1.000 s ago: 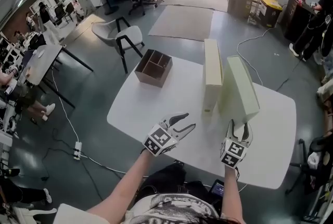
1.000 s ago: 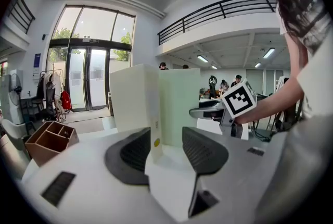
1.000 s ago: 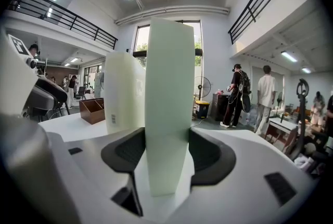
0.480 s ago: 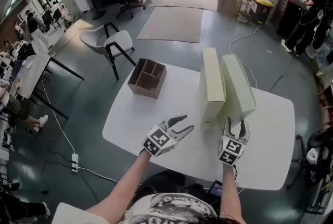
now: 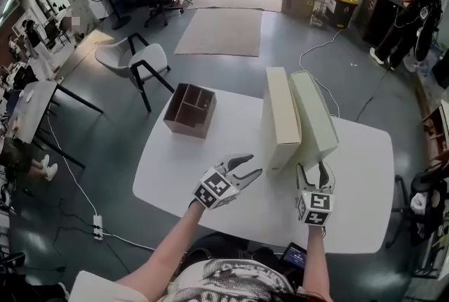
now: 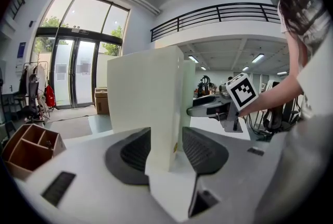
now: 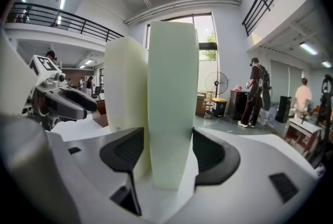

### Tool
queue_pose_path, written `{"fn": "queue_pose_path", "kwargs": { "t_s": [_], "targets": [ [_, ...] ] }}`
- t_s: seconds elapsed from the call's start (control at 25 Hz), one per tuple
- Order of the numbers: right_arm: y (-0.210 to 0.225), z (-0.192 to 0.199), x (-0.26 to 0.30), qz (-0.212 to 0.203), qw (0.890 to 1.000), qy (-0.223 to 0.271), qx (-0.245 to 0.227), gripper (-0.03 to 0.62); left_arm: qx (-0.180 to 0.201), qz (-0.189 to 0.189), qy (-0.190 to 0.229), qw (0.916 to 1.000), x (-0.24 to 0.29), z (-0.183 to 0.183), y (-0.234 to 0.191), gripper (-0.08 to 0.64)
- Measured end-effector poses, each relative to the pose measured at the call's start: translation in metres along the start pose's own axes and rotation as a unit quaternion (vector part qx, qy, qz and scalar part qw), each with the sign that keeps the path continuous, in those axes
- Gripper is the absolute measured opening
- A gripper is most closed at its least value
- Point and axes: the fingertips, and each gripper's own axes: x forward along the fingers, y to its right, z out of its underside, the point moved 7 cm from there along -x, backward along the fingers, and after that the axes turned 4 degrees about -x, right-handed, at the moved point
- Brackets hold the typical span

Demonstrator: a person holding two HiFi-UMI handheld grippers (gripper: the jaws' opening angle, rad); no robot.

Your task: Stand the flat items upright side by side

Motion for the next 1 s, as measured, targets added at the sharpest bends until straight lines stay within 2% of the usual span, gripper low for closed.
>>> {"fn": "queue_pose_path", "kwargs": {
  "t_s": [0.12,0.2,0.32,0.88,1.0],
  "targets": [
    [-0.001,0.001,-0.005,-0.037,0.999,-0.003,-0.011,0.284,0.001,0.009,0.004,1.0,0.008,-0.003,-0.001,0.186],
    [-0.001,0.002,-0.006,-0.047,0.999,-0.005,-0.024,0.266,0.001,0.012,0.005,0.9999,0.012,-0.005,-0.003,0.186],
    [-0.001,0.002,-0.004,-0.049,0.998,-0.008,-0.031,0.236,0.0,0.013,0.006,0.9999,0.016,-0.006,-0.005,0.186],
    [-0.011,-0.007,0.015,-0.051,0.997,-0.007,-0.06,0.235,-0.004,0.005,0.008,0.9999,0.019,-0.009,-0.015,0.186],
    [-0.014,-0.009,0.019,-0.054,0.996,-0.006,-0.071,0.207,-0.006,0.002,0.007,1.0,0.017,-0.008,-0.015,0.186]
  ]
}}
